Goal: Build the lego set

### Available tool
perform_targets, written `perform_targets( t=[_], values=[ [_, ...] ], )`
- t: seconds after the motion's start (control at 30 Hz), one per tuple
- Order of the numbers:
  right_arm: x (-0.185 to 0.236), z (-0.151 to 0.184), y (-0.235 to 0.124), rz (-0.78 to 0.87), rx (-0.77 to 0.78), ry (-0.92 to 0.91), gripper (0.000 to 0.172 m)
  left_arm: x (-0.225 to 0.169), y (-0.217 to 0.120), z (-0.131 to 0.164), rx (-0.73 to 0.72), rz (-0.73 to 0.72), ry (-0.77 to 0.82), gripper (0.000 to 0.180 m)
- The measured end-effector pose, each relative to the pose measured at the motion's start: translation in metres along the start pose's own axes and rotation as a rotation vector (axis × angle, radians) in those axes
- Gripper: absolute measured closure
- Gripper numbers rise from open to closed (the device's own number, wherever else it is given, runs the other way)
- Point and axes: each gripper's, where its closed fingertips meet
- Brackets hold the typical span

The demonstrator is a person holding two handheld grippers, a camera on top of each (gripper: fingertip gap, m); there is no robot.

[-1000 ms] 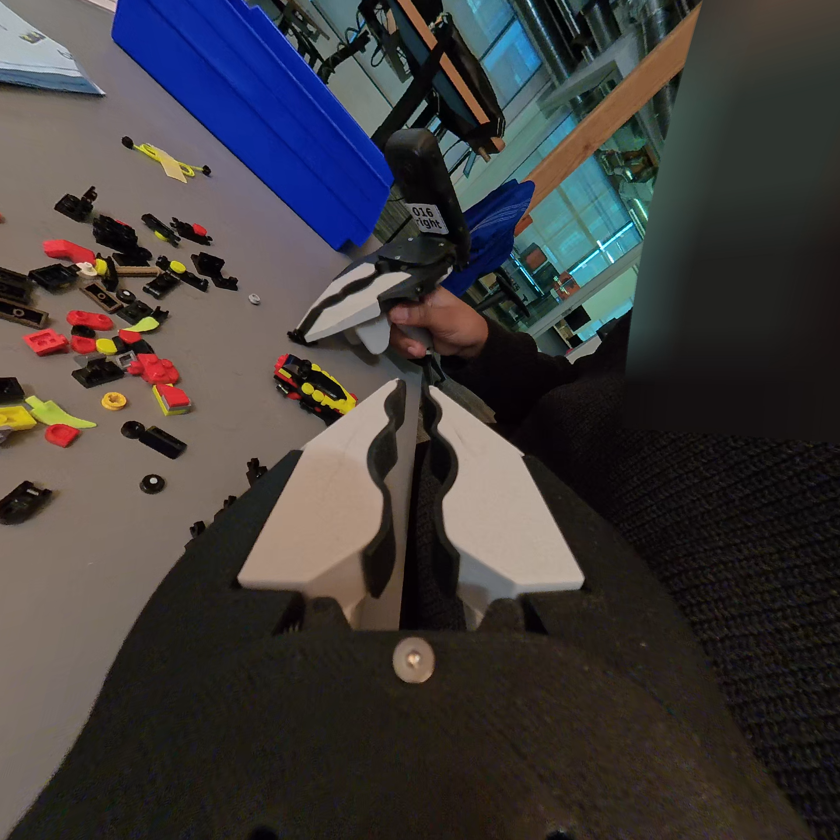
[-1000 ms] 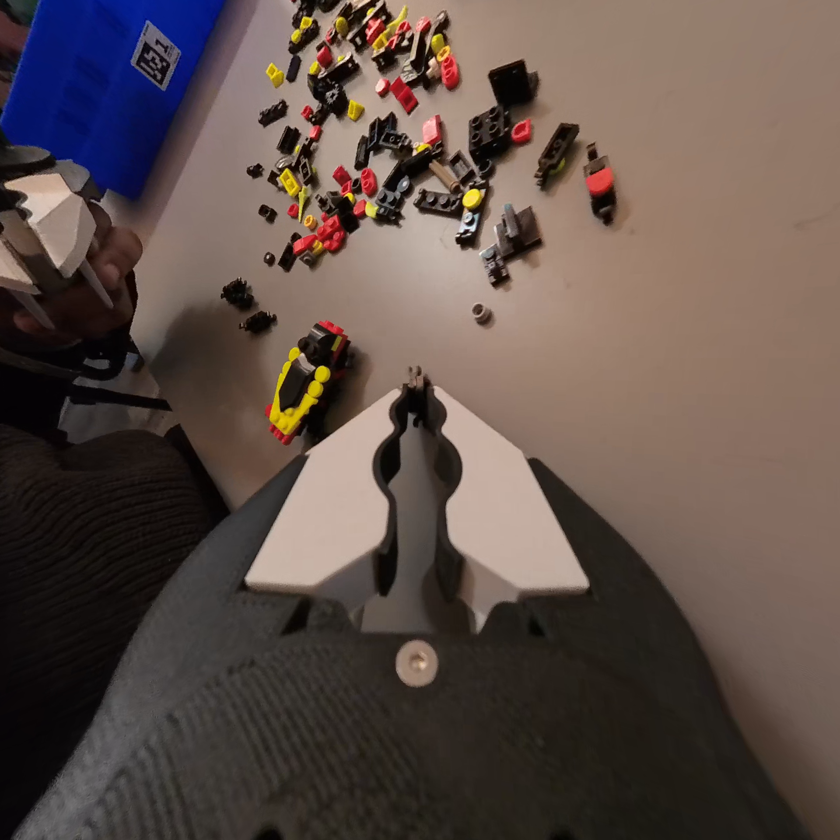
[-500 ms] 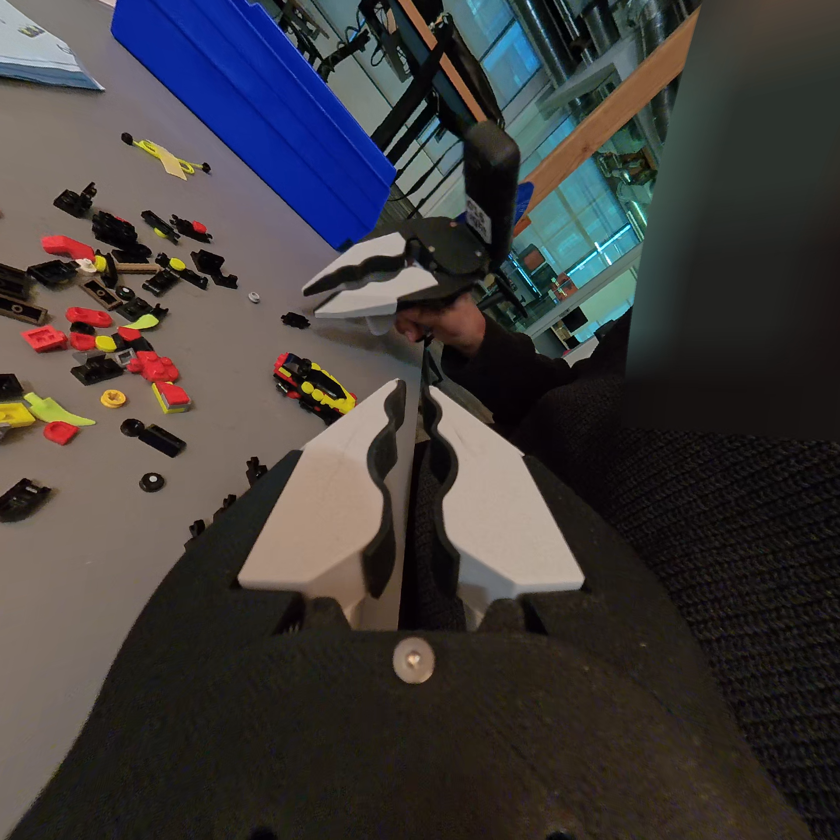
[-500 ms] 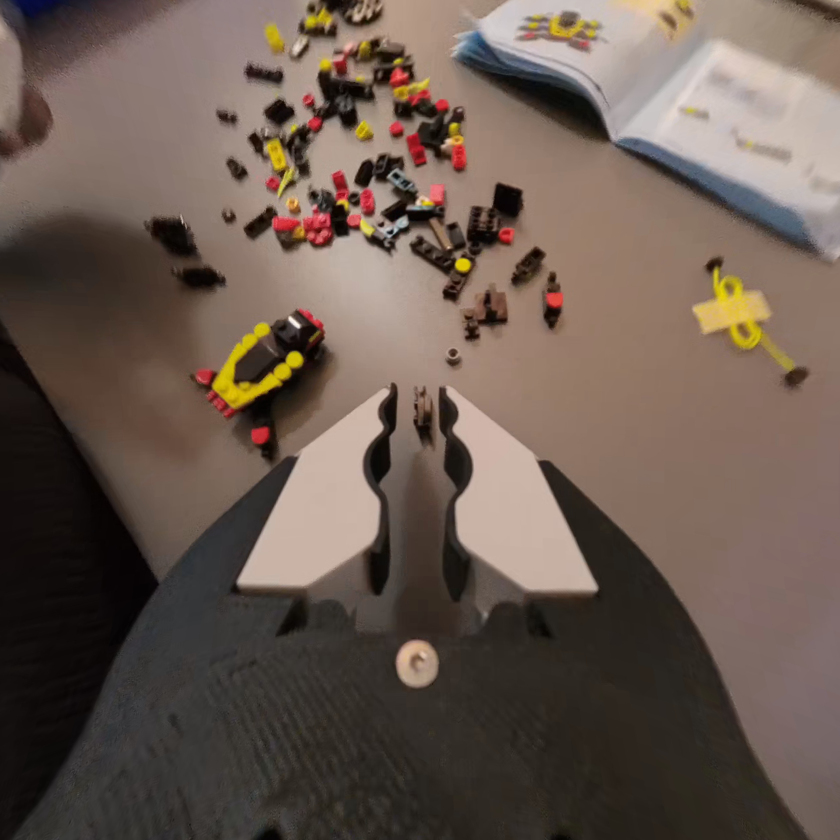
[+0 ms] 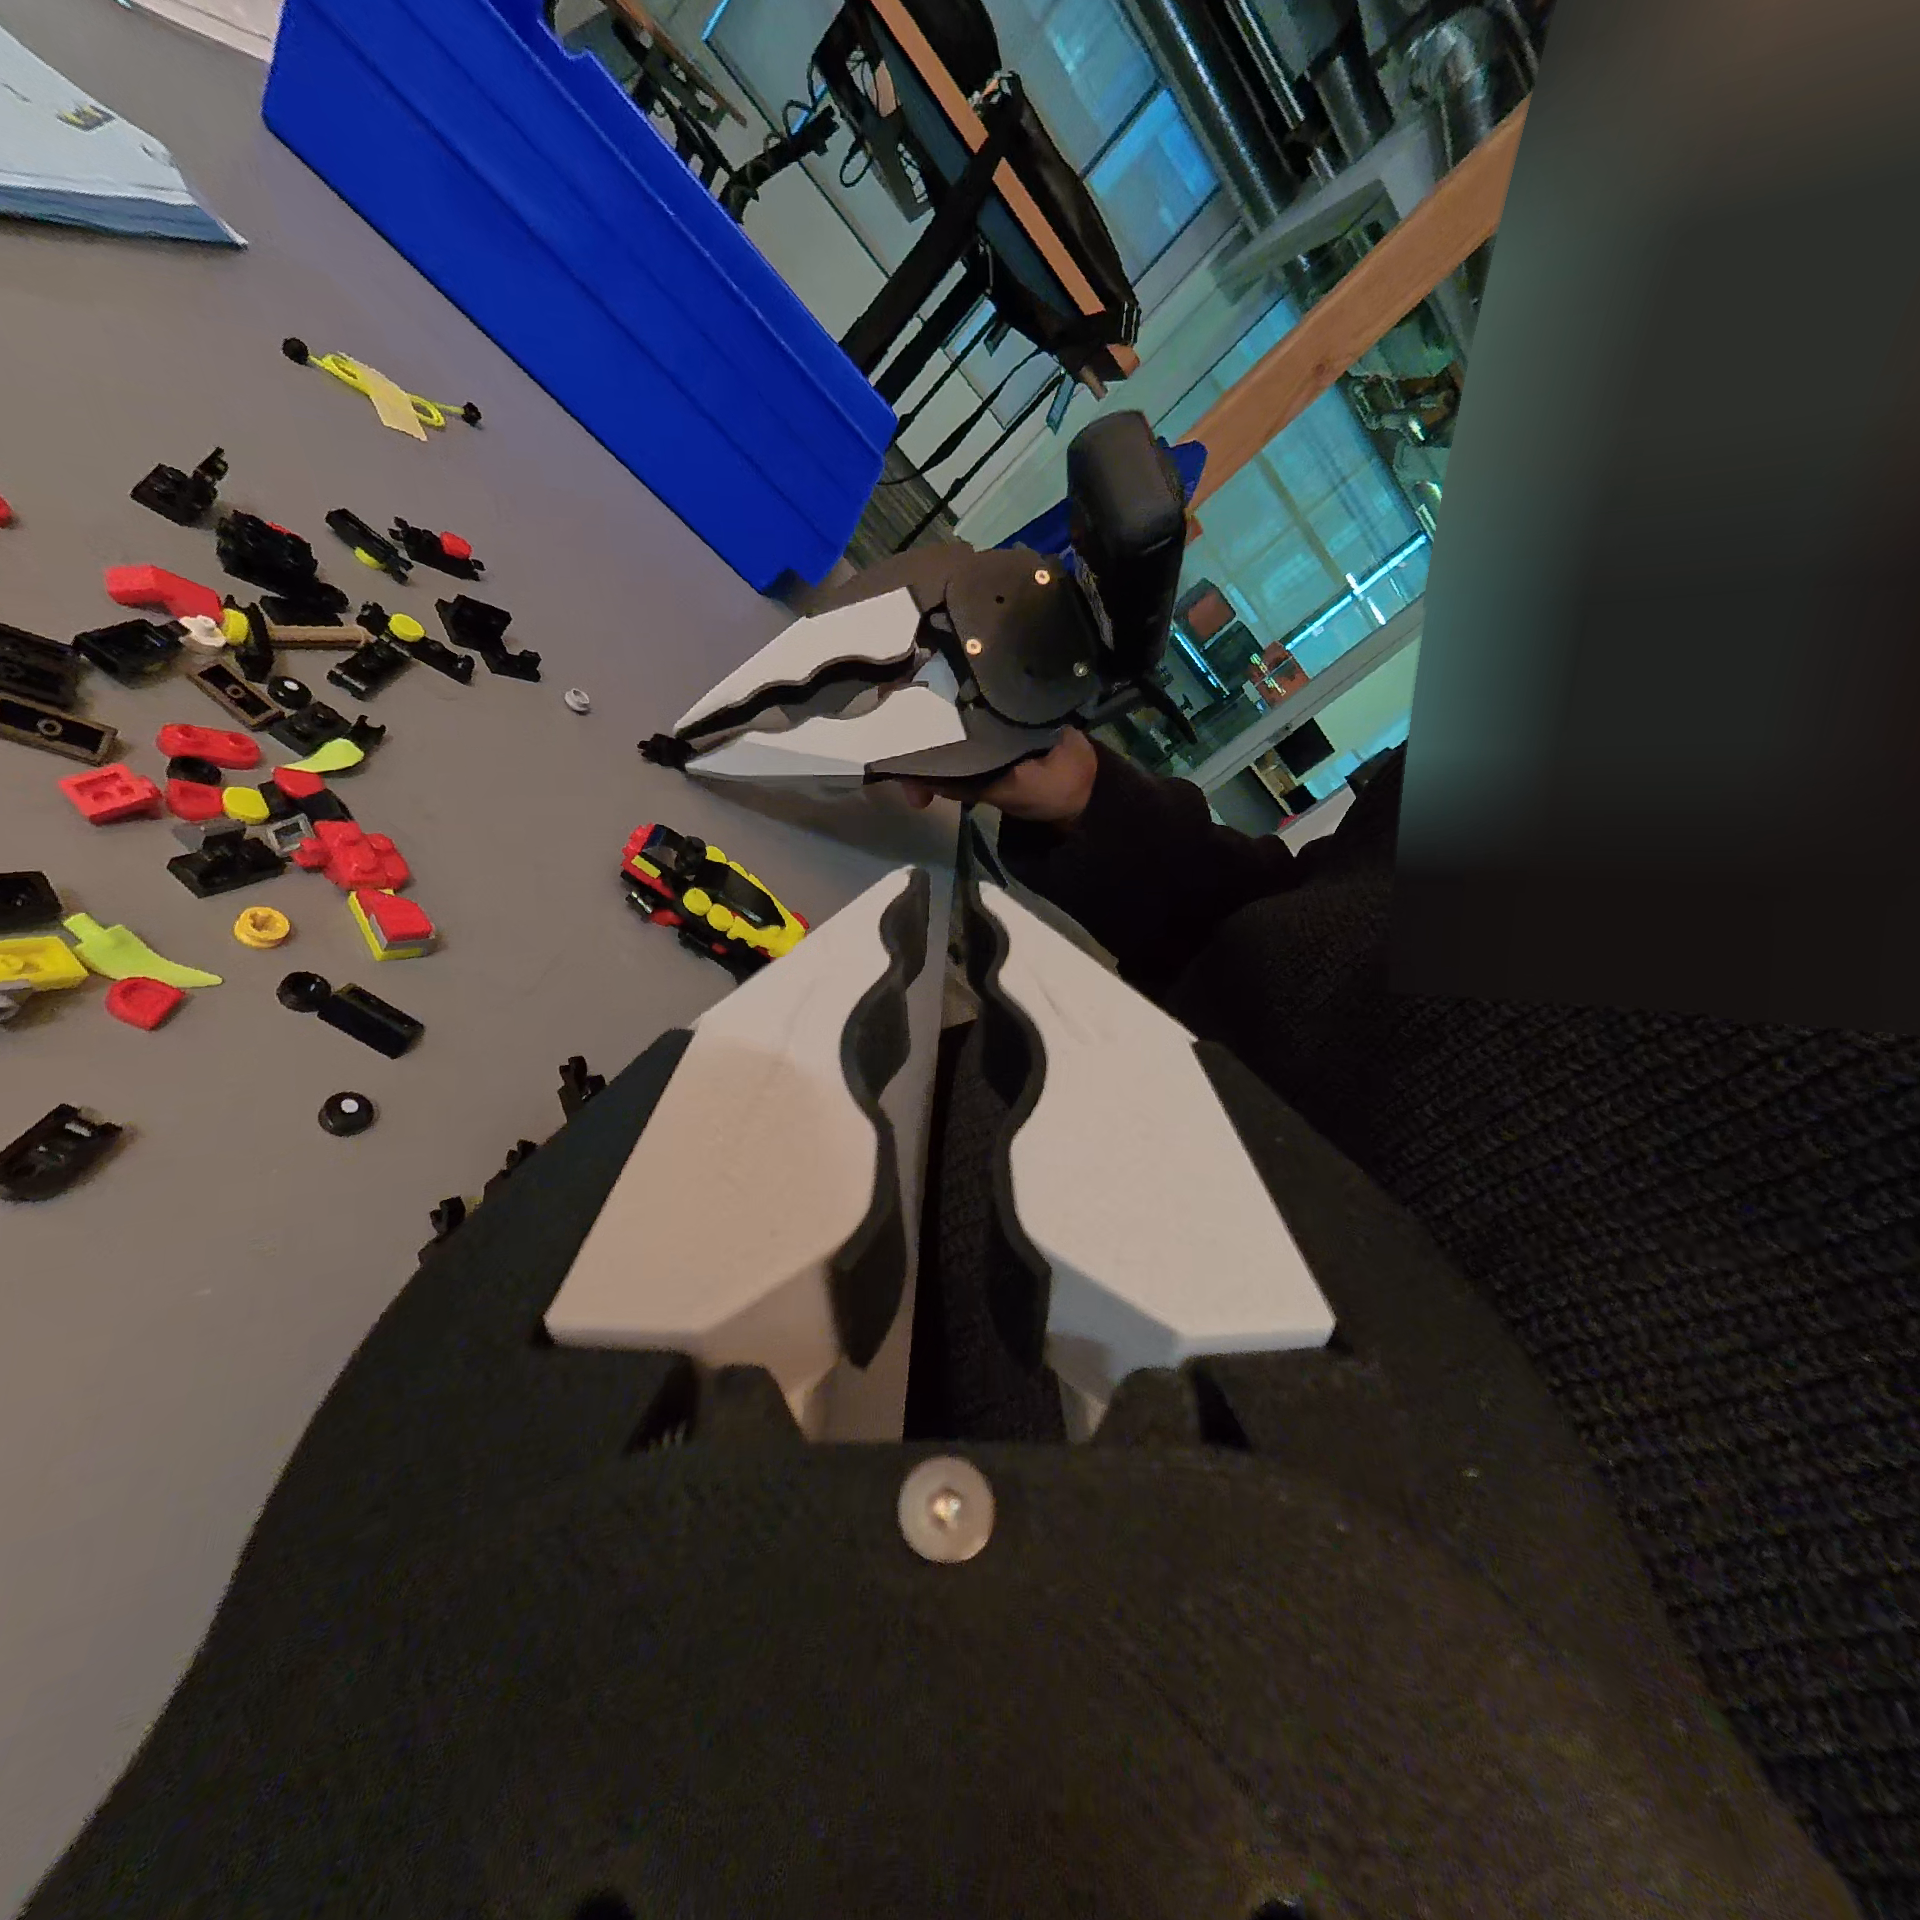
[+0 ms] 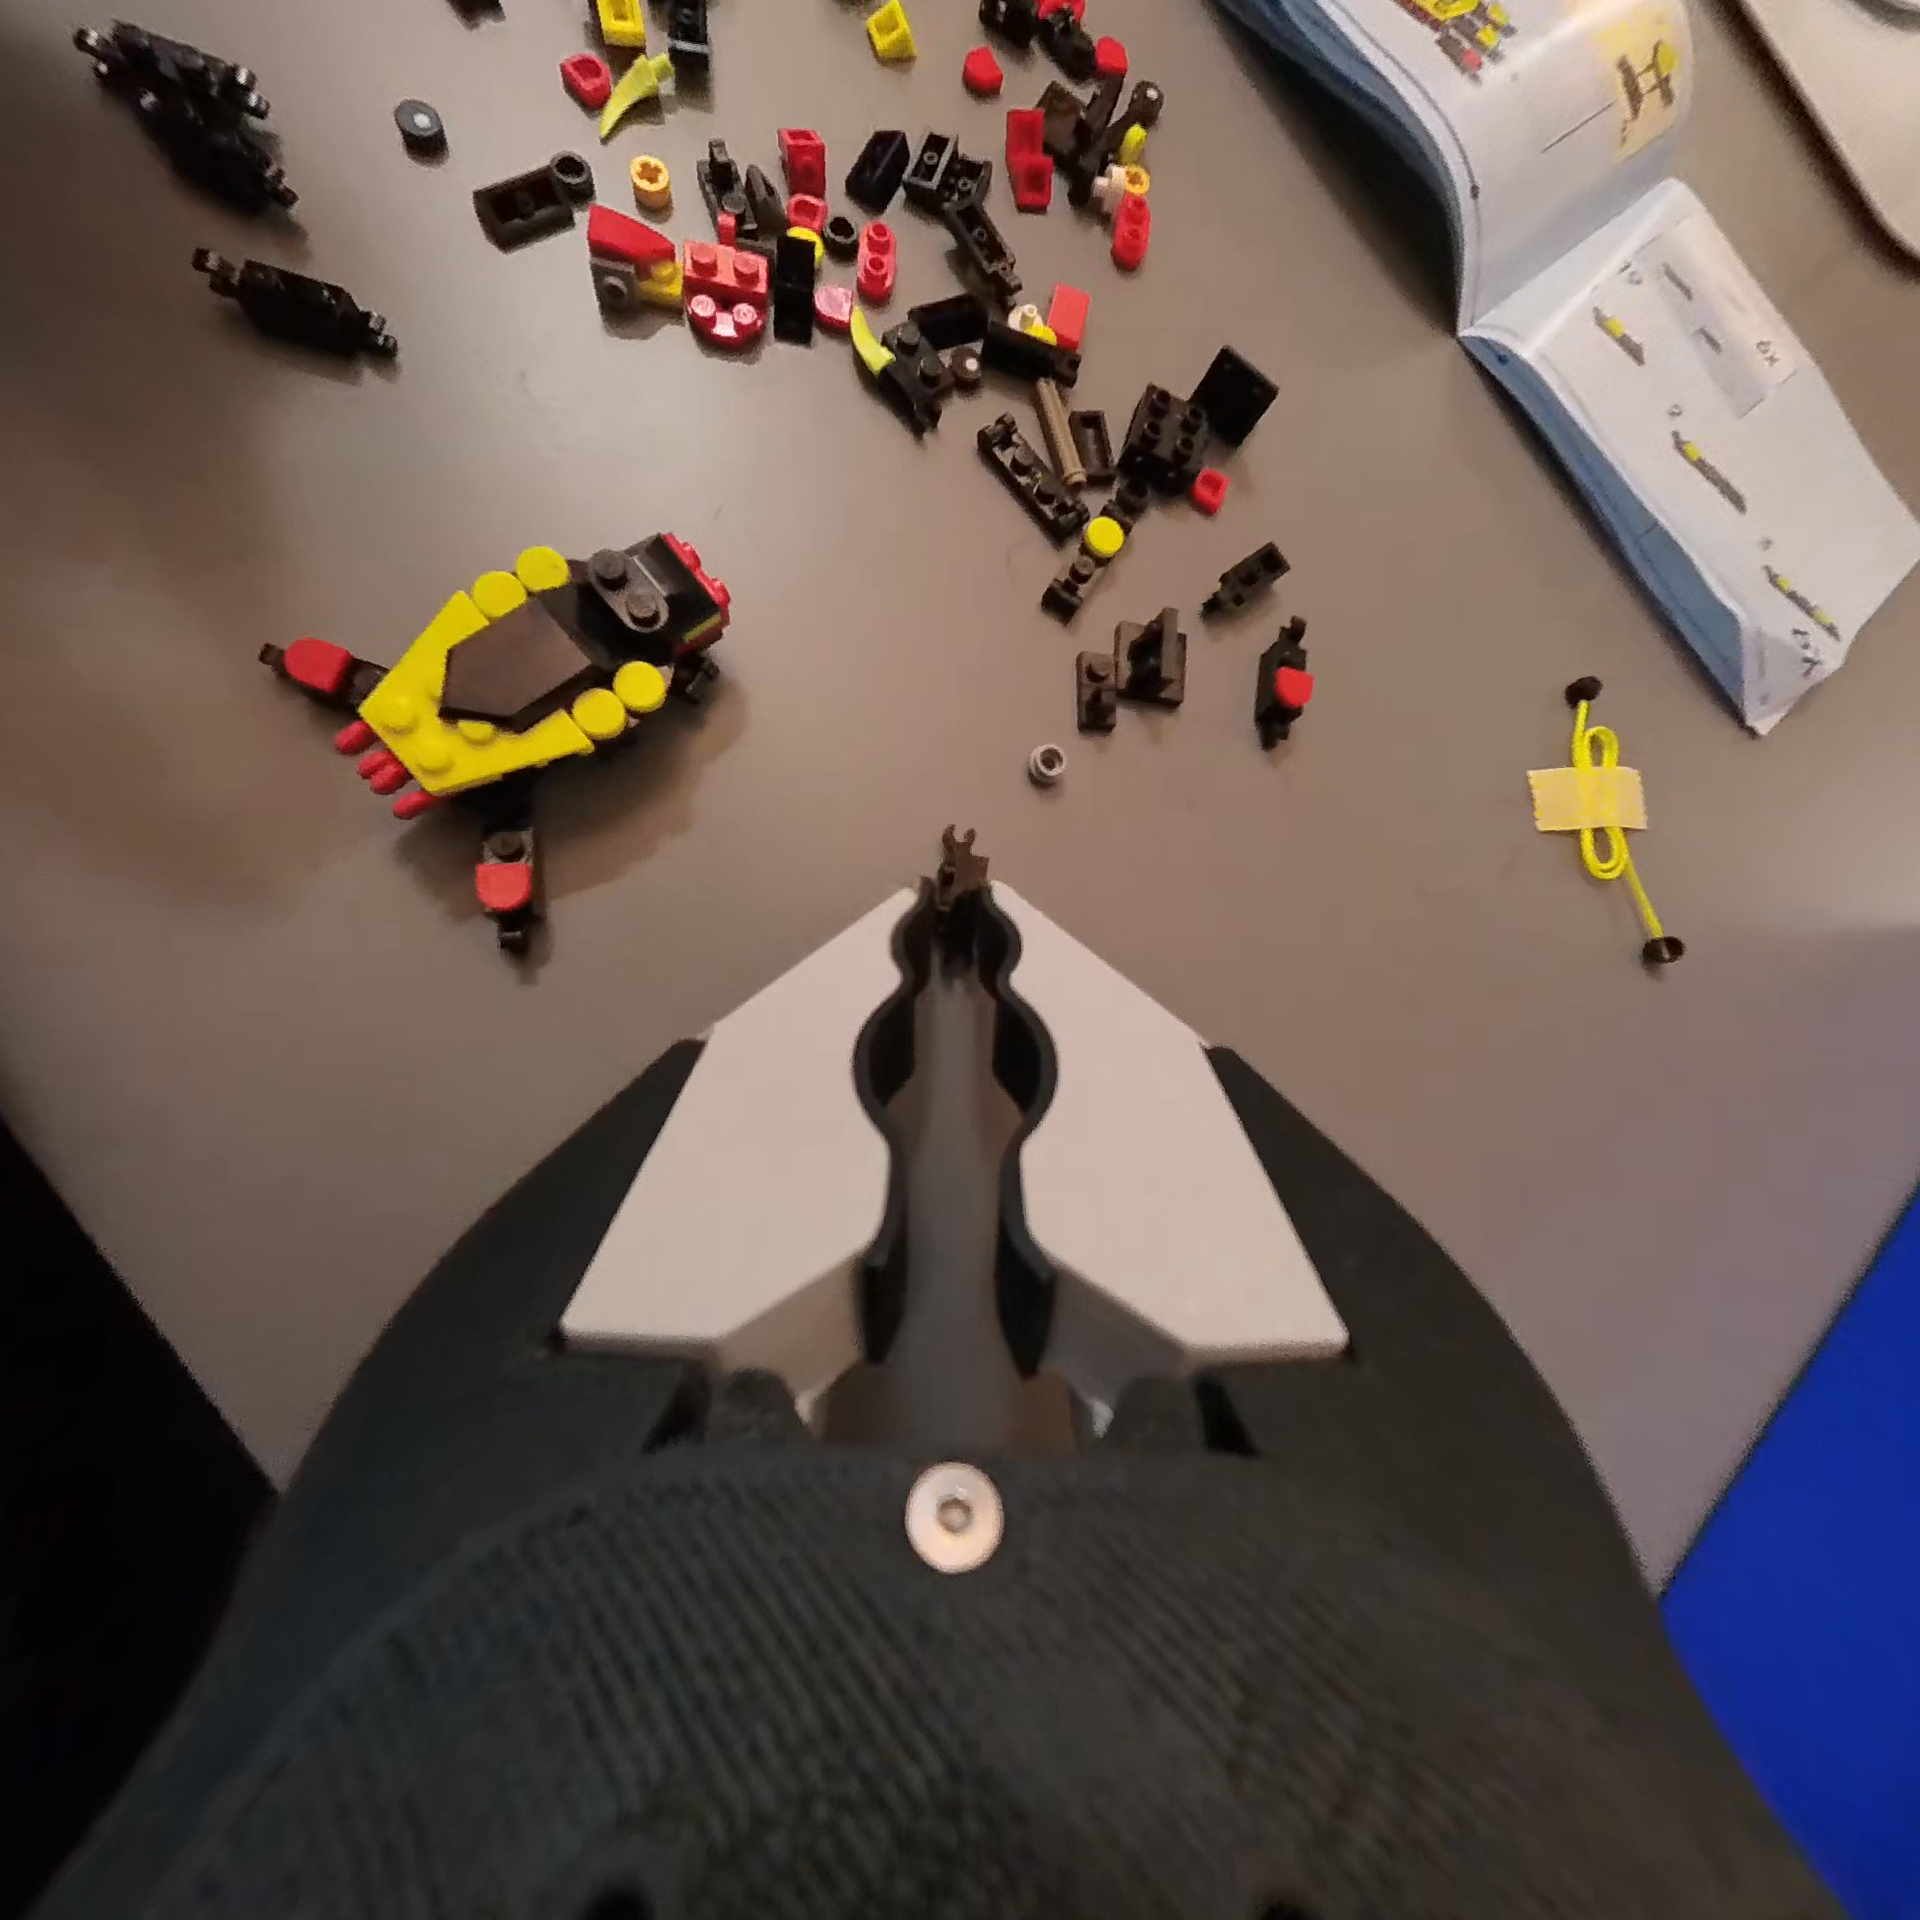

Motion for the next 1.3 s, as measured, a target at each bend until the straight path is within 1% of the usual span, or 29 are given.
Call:
perform_targets(
  t=[0.13,0.23,0.3,0.47,0.53,0.73,0.93,1.1,1.2,1.3],
  values=[
    [-0.001,0.000,0.001,0.004,-0.007,0.039,0.166,0.000,0.000,0.000,-0.004,0.002,-0.010,0.178],
    [-0.005,0.000,0.000,0.005,-0.022,0.140,0.166,0.000,0.000,0.000,-0.003,0.006,-0.017,0.178],
    [-0.008,0.001,0.000,-0.006,-0.043,0.248,0.166,0.000,0.000,0.000,-0.002,0.005,-0.016,0.178],
    [-0.015,0.004,-0.003,-0.070,-0.106,0.633,0.166,0.000,0.000,0.000,-0.002,0.005,-0.020,0.178],
    [-0.018,0.006,-0.005,-0.082,-0.122,0.730,0.166,0.000,0.000,0.000,-0.002,0.006,-0.021,0.178],
    [-0.021,0.009,-0.004,-0.057,-0.105,0.712,0.165,0.001,0.000,0.000,-0.005,0.007,-0.028,0.177],
    [-0.023,0.004,-0.006,-0.048,-0.125,0.651,0.158,0.001,-0.001,-0.002,-0.014,0.009,-0.037,0.177],
    [-0.019,0.010,-0.003,-0.045,-0.080,0.606,0.160,0.001,-0.001,-0.003,-0.021,0.011,-0.047,0.177],
    [-0.017,0.010,-0.002,-0.042,-0.070,0.577,0.164,0.002,-0.001,-0.004,-0.025,0.009,-0.048,0.178],
    [-0.016,0.010,-0.002,-0.049,-0.069,0.577,0.164,0.002,-0.001,-0.004,-0.026,0.007,-0.047,0.177]
  ],
)
Point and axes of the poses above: each gripper's, where its closed fingertips meet, y out along the fingers, z out of its underside, x = y × z across the jaws, and after that the axes turned 15 degrees about -x, right-handed
